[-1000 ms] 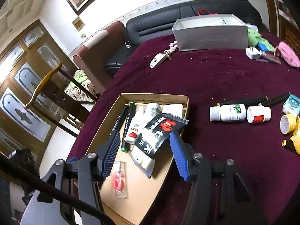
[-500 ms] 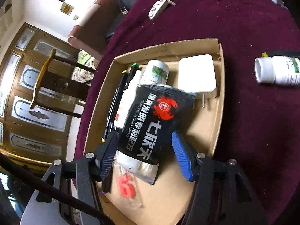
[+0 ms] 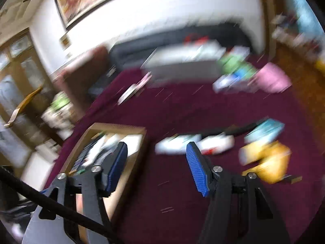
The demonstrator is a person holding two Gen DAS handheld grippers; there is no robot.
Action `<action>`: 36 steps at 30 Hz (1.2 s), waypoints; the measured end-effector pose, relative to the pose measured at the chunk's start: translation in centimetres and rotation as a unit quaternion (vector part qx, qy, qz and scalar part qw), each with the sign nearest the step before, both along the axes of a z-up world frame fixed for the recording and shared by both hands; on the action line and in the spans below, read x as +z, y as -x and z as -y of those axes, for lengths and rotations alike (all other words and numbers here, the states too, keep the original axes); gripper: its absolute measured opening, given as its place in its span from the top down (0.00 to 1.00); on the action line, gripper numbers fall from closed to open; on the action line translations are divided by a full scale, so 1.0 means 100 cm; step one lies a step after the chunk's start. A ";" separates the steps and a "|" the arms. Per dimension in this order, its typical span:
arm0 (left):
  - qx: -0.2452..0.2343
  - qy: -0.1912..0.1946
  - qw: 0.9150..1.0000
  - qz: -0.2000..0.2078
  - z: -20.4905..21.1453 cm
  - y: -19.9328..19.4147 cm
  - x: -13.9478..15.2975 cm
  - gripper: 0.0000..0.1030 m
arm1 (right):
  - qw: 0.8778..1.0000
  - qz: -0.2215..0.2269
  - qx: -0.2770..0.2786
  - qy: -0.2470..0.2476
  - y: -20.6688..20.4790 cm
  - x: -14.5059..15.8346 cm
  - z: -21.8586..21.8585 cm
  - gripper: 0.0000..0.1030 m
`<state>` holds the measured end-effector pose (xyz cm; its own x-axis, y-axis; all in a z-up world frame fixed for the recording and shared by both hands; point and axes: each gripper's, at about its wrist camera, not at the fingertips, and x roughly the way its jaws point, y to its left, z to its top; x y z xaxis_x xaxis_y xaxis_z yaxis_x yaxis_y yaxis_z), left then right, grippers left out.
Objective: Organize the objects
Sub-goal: 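Withdraw both grippers from the box back toward the items, then grasp the white green-labelled bottle with the left gripper and lift it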
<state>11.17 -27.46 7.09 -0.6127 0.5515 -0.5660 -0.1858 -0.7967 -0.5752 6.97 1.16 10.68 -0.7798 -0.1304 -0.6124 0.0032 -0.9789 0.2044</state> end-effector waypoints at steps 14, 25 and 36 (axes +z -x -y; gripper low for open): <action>-0.085 0.128 0.988 0.017 -0.156 0.102 0.009 0.54 | 0.981 0.005 -0.169 0.096 -0.002 -0.068 -0.157 0.00; -0.078 0.201 0.975 0.062 -0.217 0.226 -0.042 0.54 | 0.971 -0.008 -0.191 0.141 -0.003 -0.094 -0.199 0.00; -0.175 0.122 0.968 0.134 -0.212 0.171 -0.066 0.54 | 0.972 -0.002 -0.177 0.155 -0.001 -0.098 -0.200 0.00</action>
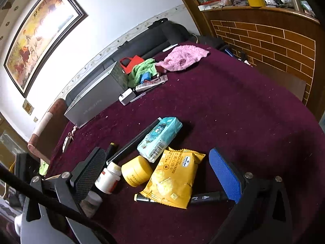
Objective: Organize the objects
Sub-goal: 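Grasp the white green-labelled bottle with the left gripper and lift it, then grasp the white red-labelled pill bottle with the right gripper while the left gripper holds its bottle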
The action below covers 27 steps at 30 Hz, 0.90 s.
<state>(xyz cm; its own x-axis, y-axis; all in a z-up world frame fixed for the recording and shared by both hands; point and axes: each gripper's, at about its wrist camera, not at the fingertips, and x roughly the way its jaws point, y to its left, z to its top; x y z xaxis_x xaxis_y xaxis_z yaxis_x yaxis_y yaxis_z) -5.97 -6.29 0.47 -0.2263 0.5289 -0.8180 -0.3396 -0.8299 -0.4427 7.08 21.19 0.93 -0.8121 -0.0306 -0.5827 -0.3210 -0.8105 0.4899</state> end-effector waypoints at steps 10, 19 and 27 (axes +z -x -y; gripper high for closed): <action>-0.050 0.116 0.988 -0.086 -0.041 -0.037 -0.004 0.53 | 1.000 0.018 -0.001 0.001 0.001 -0.008 0.001 0.00; -0.024 0.114 0.985 -0.131 -0.046 -0.050 -0.006 0.72 | 1.000 0.021 0.005 -0.005 0.002 -0.009 0.005 0.00; 0.042 0.037 0.990 -0.130 0.005 -0.088 0.022 0.72 | 0.999 -0.013 0.039 -0.005 -0.002 -0.003 0.016 0.04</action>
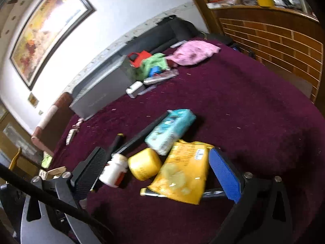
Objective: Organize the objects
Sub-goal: 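Grasp the white red-labelled pill bottle with the right gripper while the left gripper holds its bottle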
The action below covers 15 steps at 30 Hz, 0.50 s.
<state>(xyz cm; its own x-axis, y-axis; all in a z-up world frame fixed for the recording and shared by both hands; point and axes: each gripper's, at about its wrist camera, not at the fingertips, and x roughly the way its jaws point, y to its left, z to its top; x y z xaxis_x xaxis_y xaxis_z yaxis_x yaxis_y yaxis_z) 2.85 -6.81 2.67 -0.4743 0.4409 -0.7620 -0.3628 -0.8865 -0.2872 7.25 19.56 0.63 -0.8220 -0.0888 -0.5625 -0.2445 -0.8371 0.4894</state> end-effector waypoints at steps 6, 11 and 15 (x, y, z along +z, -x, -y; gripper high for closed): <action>0.014 -0.040 0.998 -0.034 0.030 -0.029 0.028 0.72 | 0.996 0.025 0.077 0.043 0.017 0.002 0.033 0.12; 0.024 -0.049 0.996 -0.072 0.059 -0.048 0.048 0.72 | 0.992 0.092 0.090 0.020 0.049 -0.002 0.070 0.13; 0.044 -0.059 0.994 -0.077 0.091 -0.055 0.050 0.72 | 0.984 0.157 0.075 -0.028 0.077 -0.017 0.088 0.33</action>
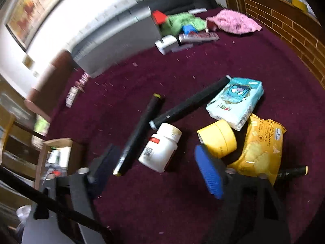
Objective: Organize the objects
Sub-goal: 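Grasp the white red-labelled pill bottle with the right gripper while the left gripper holds its bottle, then carry both bottles into the cardboard box and open both grippers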
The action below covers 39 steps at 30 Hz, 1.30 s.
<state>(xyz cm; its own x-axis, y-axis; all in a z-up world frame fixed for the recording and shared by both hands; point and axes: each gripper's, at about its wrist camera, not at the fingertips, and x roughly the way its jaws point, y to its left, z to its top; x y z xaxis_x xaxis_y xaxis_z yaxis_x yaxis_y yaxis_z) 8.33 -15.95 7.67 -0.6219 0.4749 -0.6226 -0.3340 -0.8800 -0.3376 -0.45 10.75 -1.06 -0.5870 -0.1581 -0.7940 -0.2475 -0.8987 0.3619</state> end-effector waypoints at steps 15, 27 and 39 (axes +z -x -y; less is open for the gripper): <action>0.066 -0.037 0.997 0.018 0.082 -0.010 -0.022 0.72 | 0.996 0.070 -0.035 -0.043 0.019 -0.024 0.006 0.69; 0.110 -0.027 0.993 0.034 0.113 -0.026 -0.033 0.72 | 0.997 0.025 0.042 0.053 -0.034 0.018 0.038 0.69; 0.132 -0.011 0.989 0.067 0.132 -0.038 -0.049 0.72 | 0.973 0.014 0.213 0.092 -0.063 0.039 0.174 0.68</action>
<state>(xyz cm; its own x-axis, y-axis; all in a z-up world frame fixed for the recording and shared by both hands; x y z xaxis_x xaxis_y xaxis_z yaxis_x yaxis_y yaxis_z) 12.13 -29.14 2.74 -0.6387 0.3216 -0.6990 -0.0451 -0.9225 -0.3832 5.82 -6.65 2.83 -0.4154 -0.5226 -0.7445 0.1213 -0.8430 0.5241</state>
